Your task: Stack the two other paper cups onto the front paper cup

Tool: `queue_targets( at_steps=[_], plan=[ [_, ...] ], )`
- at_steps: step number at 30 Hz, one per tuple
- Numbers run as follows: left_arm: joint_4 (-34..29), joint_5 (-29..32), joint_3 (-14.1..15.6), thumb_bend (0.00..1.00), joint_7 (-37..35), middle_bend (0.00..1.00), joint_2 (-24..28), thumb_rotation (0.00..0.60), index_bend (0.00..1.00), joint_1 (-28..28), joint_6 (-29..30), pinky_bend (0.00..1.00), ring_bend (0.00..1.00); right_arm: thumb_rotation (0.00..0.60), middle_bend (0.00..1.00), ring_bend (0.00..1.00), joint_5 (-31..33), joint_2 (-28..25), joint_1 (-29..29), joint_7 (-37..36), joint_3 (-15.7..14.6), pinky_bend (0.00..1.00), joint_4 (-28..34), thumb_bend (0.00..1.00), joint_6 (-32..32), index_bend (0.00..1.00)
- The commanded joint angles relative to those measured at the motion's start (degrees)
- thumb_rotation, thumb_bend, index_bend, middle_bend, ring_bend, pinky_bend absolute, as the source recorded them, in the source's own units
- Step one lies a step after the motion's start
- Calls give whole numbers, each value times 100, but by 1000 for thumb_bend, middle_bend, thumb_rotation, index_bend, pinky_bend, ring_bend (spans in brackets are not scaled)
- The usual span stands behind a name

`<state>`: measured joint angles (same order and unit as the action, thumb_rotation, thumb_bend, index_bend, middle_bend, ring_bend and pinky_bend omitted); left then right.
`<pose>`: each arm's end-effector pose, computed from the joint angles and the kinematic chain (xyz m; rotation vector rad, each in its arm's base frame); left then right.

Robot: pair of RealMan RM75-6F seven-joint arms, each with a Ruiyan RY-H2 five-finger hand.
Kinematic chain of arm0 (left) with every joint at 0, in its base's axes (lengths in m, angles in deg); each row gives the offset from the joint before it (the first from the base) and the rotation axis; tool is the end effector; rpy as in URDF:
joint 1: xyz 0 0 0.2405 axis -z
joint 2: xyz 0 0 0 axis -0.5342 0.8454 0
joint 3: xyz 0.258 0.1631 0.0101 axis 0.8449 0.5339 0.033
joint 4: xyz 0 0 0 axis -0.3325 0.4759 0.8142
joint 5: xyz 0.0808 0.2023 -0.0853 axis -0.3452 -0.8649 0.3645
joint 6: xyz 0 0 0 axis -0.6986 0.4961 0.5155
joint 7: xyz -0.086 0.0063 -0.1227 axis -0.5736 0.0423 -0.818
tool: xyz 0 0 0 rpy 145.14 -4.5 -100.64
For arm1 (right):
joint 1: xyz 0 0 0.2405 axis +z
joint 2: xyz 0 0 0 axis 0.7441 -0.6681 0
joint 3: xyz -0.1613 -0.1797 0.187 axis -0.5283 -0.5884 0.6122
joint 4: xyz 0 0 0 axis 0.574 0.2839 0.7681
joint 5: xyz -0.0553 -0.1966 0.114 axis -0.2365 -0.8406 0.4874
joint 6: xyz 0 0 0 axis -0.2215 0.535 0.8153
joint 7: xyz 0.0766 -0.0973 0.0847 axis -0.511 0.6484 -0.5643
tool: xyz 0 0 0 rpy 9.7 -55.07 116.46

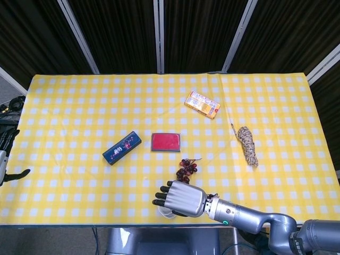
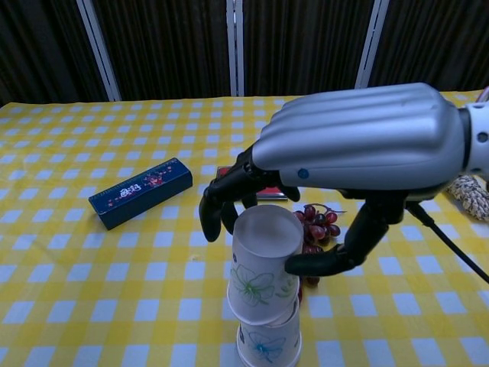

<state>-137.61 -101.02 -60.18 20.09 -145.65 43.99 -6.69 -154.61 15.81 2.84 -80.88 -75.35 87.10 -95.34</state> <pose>-0.3673 0.2451 0.1936 -1.3494 -0.9482 -0.7799 -0.0750 -0.2752 0.0248 2.6161 -0.3672 1.1830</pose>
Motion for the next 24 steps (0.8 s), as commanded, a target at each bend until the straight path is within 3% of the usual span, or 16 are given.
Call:
queue_targets(
  at_steps=[1, 6, 11, 14, 18, 24],
  plan=[
    [-4, -1, -3, 0, 6, 0, 1, 600, 0, -3, 5, 0, 0, 600, 386, 372, 0, 21, 2, 33, -17, 486, -14, 296, 11, 309],
    [-1, 17, -10, 0, 26, 0, -6, 600, 0, -1, -12, 0, 0, 600, 354, 367, -15, 48, -2, 82, -62, 452, -26, 293, 21, 285],
    [-1, 31, -18, 0, 44, 0, -10, 600, 0, 4, -30, 0, 0, 600, 151, 204, 7, 3, 56, 1, -141, 308, -3, 216, 161, 106],
    [1, 40, -22, 0, 51, 0, -14, 600, 0, 4, -35, 0, 0, 600, 83, 124, -48, -46, 98, -58, -193, 236, 26, 140, 209, 48],
    [3, 51, -24, 0, 69, 0, -21, 600, 0, 12, -59, 0, 0, 600, 62, 87, -87, -93, 110, -18, -219, 210, 54, 78, 215, 29],
    [6, 57, -29, 0, 81, 0, -27, 600, 0, 14, -69, 0, 0, 600, 52, 62, -100, -172, 47, 46, -240, 187, 72, 72, 95, 22]
  ],
)
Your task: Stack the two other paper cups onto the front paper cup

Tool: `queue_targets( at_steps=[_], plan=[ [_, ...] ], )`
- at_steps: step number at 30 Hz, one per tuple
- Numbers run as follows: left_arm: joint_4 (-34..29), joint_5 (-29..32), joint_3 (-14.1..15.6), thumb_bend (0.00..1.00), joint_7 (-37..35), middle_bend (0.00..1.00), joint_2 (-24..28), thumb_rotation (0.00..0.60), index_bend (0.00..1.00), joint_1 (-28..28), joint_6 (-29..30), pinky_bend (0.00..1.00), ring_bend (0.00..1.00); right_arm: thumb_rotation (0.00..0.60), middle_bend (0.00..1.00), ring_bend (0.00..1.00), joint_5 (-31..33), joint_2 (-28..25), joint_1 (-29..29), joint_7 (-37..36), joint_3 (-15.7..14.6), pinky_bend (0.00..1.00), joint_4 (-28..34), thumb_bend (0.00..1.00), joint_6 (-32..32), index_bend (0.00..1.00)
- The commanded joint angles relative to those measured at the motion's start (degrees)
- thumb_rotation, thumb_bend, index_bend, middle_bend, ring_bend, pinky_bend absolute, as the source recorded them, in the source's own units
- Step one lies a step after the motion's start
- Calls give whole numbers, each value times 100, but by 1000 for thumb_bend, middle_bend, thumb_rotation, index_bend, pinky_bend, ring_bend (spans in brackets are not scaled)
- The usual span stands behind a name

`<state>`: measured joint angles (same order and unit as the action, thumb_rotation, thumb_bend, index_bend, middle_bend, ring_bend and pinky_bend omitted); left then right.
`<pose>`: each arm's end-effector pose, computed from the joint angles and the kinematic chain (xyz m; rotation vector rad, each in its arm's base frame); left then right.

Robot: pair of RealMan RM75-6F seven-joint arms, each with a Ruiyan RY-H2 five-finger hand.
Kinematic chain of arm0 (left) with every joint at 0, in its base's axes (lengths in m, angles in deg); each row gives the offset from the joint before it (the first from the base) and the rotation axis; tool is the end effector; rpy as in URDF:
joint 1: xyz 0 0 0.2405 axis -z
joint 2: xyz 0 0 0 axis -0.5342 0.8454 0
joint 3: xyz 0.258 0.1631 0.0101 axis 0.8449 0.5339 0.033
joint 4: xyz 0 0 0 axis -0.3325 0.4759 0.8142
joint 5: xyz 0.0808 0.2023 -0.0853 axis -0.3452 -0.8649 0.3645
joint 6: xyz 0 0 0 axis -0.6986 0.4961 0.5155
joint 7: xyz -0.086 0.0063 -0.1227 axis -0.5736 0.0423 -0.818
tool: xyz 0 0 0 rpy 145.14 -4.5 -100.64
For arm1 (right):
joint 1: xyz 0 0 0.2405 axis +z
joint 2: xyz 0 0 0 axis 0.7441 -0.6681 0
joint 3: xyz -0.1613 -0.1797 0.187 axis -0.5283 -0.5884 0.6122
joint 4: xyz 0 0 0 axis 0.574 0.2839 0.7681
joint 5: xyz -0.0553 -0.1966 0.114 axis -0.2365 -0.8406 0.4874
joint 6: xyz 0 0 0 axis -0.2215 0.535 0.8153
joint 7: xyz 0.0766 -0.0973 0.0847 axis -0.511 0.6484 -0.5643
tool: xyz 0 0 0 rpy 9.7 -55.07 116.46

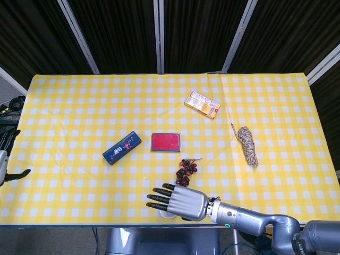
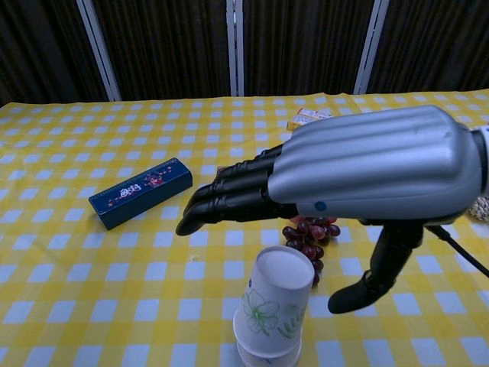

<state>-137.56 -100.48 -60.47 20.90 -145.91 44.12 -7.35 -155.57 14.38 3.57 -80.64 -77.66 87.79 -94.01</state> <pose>-0.3679 0.2469 0.1915 -1.3507 -0.9500 -0.7672 -0.0843 -0.2684 0.0249 2.6696 -0.3486 1.1084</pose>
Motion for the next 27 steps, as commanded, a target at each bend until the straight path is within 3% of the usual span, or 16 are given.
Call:
queue_targets(
  at_steps=[1, 9, 14, 21, 27],
  plan=[
    [3, 12, -5, 0, -5, 0, 1, 600, 0, 2, -11, 0, 0, 600, 50, 59, -7, -91, -82, 60, -30, 180, -15, 72, -111, 22],
    [-12, -1, -3, 0, 28, 0, -2, 600, 0, 0, -5, 0, 0, 600, 24, 3, -87, -299, -297, 105, -140, 77, -66, 72, -423, 22],
    [-17, -18, -2, 0, 68, 0, -9, 600, 0, -19, 41, 0, 0, 600, 1, 0, 55, -453, -779, 484, -11, 10, -848, 64, -1177, 6],
    [50, -181, 15, 0, 38, 0, -88, 600, 0, -52, 177, 0, 0, 600, 0, 0, 1047, -405, -1330, 614, 297, 0, -1588, 3, -1634, 0],
    [135, -386, 48, 0, 24, 0, -200, 600, 0, -146, 440, 0, 0, 600, 0, 0, 2061, -305, -1884, 641, 500, 0, -1652, 0, -2014, 0]
  ],
)
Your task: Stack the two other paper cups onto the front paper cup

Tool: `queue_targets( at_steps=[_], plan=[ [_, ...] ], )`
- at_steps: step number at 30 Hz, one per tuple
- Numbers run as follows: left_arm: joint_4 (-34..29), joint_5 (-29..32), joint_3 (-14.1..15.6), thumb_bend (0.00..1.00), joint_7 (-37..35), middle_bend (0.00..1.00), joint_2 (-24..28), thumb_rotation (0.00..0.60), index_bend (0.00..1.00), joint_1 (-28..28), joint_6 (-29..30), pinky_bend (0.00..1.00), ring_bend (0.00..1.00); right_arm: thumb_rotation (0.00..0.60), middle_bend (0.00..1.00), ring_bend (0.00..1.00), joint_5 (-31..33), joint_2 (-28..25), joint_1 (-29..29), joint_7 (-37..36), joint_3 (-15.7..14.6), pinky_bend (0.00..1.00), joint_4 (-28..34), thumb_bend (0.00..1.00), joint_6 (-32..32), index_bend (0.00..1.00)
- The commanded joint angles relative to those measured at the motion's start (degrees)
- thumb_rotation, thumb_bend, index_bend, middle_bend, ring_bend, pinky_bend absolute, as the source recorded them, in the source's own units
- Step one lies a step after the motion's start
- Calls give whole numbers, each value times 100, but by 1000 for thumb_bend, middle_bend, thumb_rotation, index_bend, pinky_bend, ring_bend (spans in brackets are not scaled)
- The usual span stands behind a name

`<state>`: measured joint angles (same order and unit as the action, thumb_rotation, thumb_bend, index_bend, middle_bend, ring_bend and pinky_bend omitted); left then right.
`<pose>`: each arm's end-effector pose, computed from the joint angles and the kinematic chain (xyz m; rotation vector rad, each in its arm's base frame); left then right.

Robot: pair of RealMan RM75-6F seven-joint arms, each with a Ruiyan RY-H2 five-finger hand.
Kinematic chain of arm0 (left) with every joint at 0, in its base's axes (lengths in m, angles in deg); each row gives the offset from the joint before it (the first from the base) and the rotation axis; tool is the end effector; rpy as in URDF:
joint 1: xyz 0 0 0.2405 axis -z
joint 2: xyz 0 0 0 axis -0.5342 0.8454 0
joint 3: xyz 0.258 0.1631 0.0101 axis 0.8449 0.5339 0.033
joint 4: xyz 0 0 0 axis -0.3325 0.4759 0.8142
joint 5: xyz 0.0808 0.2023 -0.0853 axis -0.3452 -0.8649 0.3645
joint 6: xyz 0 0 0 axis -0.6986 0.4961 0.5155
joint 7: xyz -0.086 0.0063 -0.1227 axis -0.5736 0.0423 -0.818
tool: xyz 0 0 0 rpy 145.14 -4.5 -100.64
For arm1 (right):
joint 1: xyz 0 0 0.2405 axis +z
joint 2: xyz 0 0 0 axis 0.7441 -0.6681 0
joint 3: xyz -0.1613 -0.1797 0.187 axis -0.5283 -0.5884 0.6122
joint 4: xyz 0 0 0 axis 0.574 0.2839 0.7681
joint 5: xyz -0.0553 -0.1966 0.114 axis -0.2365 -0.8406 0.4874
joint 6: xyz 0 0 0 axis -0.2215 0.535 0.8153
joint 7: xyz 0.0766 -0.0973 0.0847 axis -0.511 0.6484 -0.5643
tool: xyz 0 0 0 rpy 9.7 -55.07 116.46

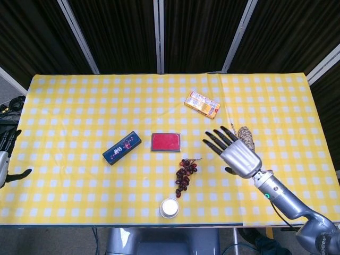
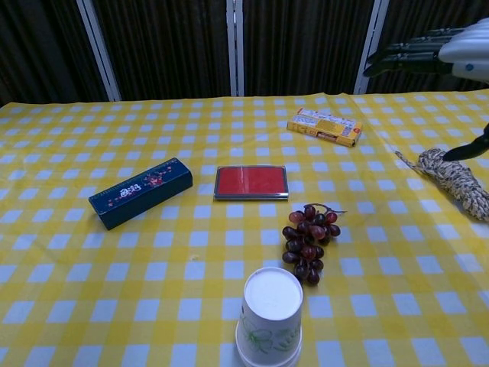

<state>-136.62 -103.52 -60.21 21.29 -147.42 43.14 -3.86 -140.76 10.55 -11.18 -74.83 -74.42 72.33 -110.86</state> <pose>-0.3643 0.2410 0.1879 -1.3584 -0.8950 -0.8075 -0.2125 -0.3417 0.1068 2.0302 -0.4388 0.9349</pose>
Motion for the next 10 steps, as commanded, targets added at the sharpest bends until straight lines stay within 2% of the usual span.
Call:
queue_targets(
  at_steps=[1, 6, 10],
  plan=[
    [49, -111, 36, 0, -31, 0, -55, 600, 0, -62, 114, 0, 0, 600, 0, 0, 693, 95, -488, 49, 190, 0, -106, 0, -391, 0],
    [141, -292, 90, 0, -173, 0, -103, 600, 0, -186, 340, 0, 0, 600, 0, 0, 1093, 212, -924, -35, 217, 0, -129, 0, -788, 0],
    [231, -399, 142, 0, -311, 0, -146, 600, 0, -289, 481, 0, 0, 600, 0, 0, 1106, 350, -1306, -155, 131, 0, -291, 0, -1204, 0]
  ],
)
